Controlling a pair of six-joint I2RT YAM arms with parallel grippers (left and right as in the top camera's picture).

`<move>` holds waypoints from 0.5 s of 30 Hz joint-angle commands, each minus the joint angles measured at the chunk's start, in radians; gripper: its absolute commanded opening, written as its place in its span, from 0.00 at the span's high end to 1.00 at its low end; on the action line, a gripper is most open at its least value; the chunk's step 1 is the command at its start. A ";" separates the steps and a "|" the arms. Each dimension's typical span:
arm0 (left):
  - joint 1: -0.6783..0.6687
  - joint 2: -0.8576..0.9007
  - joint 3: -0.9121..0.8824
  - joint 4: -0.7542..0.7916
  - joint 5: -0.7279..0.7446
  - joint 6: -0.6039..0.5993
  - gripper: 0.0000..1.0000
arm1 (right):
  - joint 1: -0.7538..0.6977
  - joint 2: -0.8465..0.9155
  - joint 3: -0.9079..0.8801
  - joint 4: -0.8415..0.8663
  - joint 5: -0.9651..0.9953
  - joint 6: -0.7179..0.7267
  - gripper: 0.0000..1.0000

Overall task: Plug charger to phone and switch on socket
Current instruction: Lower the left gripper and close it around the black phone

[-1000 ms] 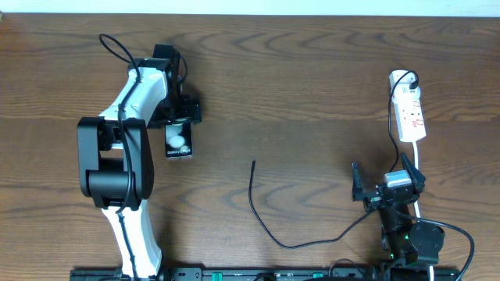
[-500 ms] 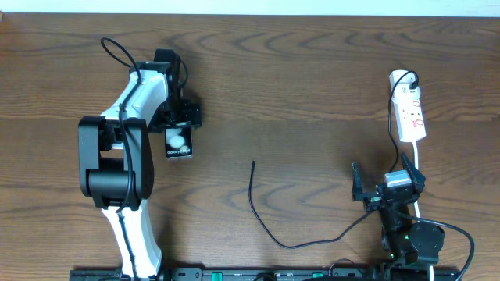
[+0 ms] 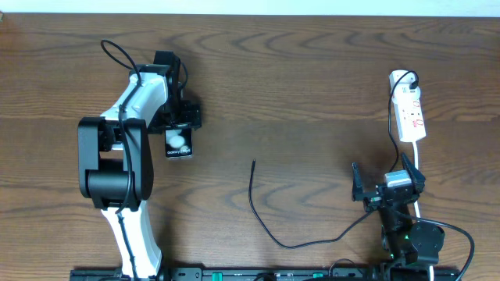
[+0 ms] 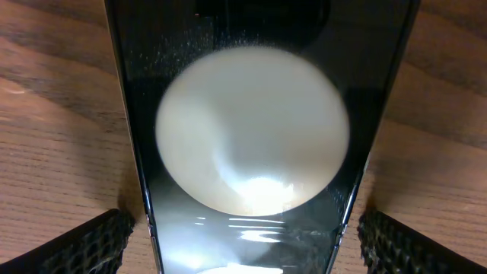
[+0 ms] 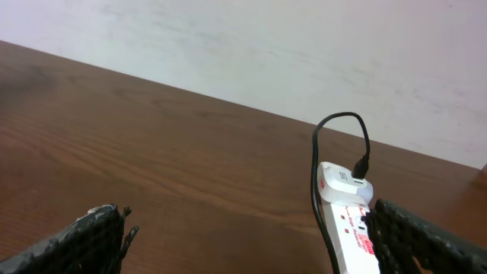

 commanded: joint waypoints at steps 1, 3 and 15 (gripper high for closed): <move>0.002 0.008 -0.025 0.003 -0.017 -0.009 0.03 | 0.005 -0.005 -0.001 -0.005 0.004 -0.003 0.01; 0.002 0.008 -0.025 0.003 -0.017 -0.009 0.03 | 0.005 -0.005 -0.001 -0.005 0.004 -0.003 0.01; 0.002 0.008 -0.025 0.003 0.011 -0.010 0.03 | 0.005 -0.005 -0.001 -0.005 0.004 -0.003 0.01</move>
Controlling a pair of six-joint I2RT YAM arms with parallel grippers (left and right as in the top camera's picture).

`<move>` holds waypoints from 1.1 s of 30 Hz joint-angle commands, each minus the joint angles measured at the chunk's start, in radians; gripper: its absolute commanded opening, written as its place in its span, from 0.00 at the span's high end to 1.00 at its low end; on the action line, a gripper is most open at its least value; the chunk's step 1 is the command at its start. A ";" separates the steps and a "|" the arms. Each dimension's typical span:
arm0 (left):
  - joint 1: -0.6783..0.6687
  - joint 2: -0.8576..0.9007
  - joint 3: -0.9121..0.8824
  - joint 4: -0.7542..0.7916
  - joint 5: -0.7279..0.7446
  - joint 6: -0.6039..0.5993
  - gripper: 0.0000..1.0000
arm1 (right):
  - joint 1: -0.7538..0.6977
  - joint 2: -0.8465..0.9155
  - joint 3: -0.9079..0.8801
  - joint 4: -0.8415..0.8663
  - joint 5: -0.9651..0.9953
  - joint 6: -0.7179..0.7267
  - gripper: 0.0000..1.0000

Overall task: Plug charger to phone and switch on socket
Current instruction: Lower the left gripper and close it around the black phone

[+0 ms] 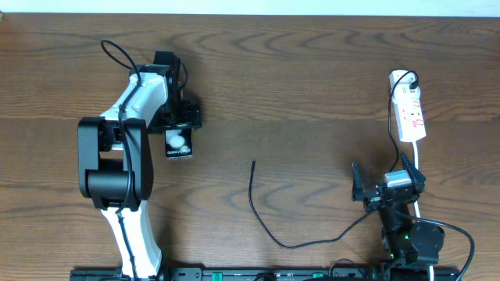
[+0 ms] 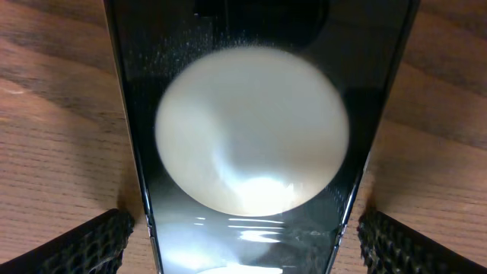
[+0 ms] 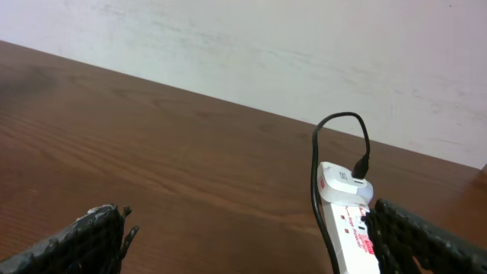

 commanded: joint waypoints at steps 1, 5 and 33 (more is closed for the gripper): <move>0.002 0.008 -0.024 0.003 0.010 -0.009 0.03 | 0.005 -0.005 -0.001 -0.005 0.004 -0.003 0.01; 0.002 0.008 -0.024 0.007 0.010 -0.009 0.03 | 0.005 -0.005 -0.001 -0.005 0.004 -0.003 0.01; 0.002 0.020 -0.077 0.055 0.005 -0.009 0.03 | 0.005 -0.005 -0.001 -0.005 0.004 -0.003 0.01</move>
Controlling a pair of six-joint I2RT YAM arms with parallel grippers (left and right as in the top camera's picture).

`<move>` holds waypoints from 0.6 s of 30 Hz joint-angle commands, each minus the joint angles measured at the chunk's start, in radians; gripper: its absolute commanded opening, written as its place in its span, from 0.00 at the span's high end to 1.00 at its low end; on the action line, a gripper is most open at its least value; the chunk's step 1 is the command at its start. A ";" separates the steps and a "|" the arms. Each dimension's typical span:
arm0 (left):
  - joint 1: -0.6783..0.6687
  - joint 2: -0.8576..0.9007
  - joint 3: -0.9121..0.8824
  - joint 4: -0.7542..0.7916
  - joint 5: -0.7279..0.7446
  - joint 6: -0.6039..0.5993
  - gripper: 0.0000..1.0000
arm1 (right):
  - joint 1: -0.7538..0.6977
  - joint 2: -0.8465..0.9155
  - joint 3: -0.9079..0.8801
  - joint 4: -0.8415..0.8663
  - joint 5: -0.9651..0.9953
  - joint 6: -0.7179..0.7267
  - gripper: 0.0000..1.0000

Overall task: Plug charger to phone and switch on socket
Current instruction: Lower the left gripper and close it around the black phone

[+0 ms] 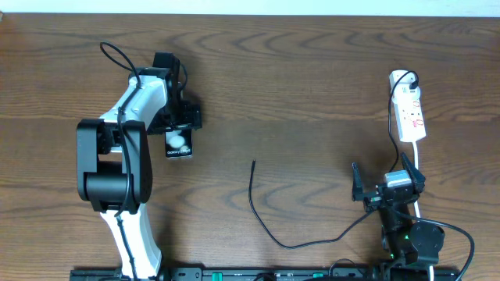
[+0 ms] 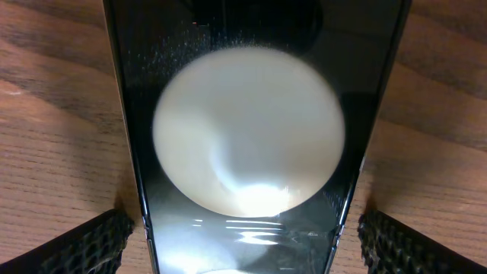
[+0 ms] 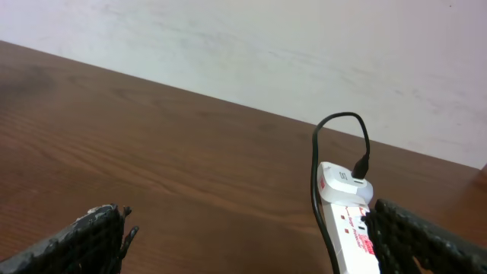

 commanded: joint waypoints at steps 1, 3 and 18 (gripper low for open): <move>0.002 0.041 -0.037 0.008 -0.003 -0.009 0.03 | 0.005 -0.005 -0.001 -0.005 0.004 -0.003 0.01; 0.002 0.041 -0.037 0.008 -0.003 -0.009 0.03 | 0.005 -0.005 -0.001 -0.005 0.004 -0.003 0.01; 0.002 0.040 -0.037 0.011 -0.003 -0.008 0.13 | 0.005 -0.005 -0.001 -0.005 0.004 -0.003 0.01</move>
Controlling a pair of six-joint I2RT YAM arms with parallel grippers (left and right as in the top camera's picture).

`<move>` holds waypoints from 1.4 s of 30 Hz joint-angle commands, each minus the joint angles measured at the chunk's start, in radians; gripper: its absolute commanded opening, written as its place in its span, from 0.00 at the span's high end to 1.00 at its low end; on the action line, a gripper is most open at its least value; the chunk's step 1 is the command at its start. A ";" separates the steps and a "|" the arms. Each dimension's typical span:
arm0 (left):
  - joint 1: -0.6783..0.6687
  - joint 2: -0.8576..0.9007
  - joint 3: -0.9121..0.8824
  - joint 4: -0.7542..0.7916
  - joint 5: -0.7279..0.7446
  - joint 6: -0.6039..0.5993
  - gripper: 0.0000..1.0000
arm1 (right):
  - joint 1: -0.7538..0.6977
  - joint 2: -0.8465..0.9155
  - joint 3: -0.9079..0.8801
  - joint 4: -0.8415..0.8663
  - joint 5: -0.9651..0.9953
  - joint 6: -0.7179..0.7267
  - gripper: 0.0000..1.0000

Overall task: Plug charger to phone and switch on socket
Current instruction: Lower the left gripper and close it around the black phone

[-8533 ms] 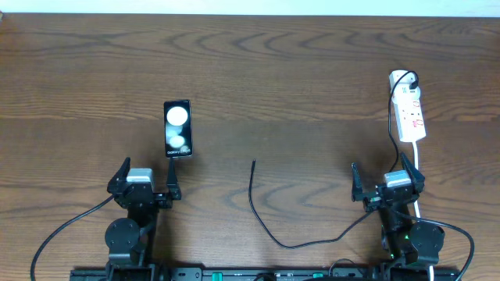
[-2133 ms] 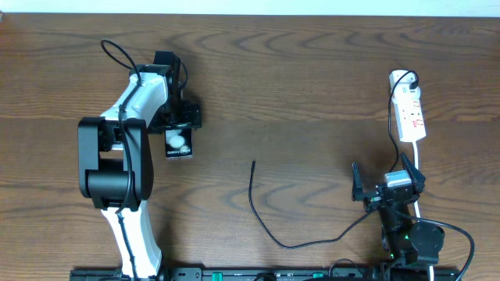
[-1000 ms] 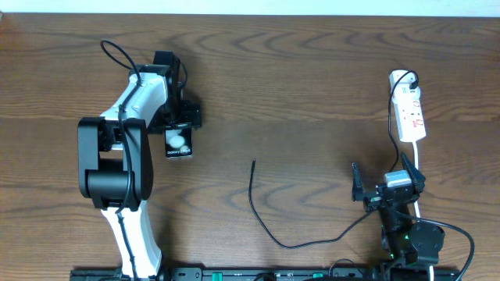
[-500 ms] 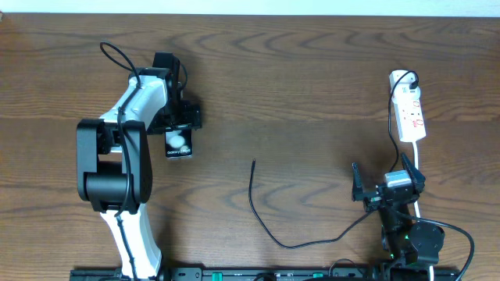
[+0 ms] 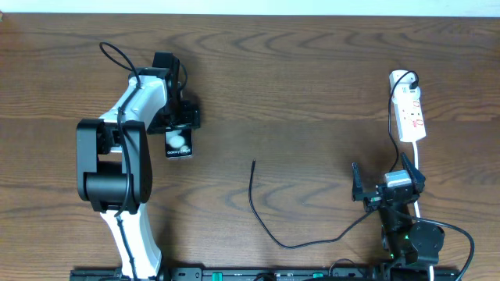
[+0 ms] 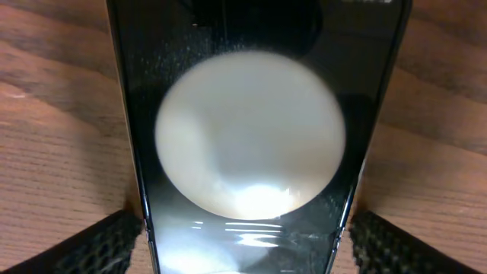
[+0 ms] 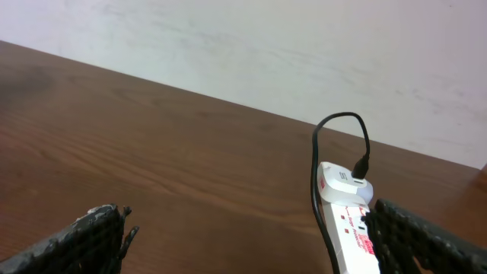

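Observation:
The phone (image 5: 179,143) lies flat on the wooden table, its dark glass (image 6: 243,91) mirroring a round lamp. My left gripper (image 5: 179,125) reaches down over it and is open. In the left wrist view its fingertips (image 6: 87,247) stand just outside both long edges of the phone, almost touching. The black charger cable (image 5: 266,226) lies loose at mid-table, its free end (image 5: 252,162) pointing away from me. The white socket strip (image 5: 410,113) sits far right with a charger (image 7: 342,181) plugged into its far end. My right gripper (image 5: 388,190) rests open and empty near the front edge.
A pale wall (image 7: 304,53) rises behind the far edge of the table. The cable runs from the strip (image 7: 354,236) past my right arm's base (image 5: 410,238) and out to the middle. Bare wood (image 5: 312,94) lies between the phone and the strip.
The left gripper's fingers have come slightly inward toward the phone's edges, and the wrist view has shifted a little. The right arm, cable and strip have not moved.
At every earlier moment the left gripper sat open over the phone and the right gripper rested open near the strip. The view barely changed until now, when the left fingers stand closer to the phone's sides.

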 commanded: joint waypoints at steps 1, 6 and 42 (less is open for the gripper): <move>0.001 0.040 -0.037 0.006 -0.003 -0.006 0.14 | 0.005 -0.005 -0.001 -0.005 0.004 -0.003 0.01; 0.001 0.041 -0.037 0.006 -0.003 -0.006 0.15 | 0.005 -0.005 -0.001 -0.005 0.004 -0.003 0.01; 0.001 0.041 -0.037 0.010 -0.003 0.001 0.64 | 0.005 -0.005 -0.001 -0.005 0.004 -0.003 0.01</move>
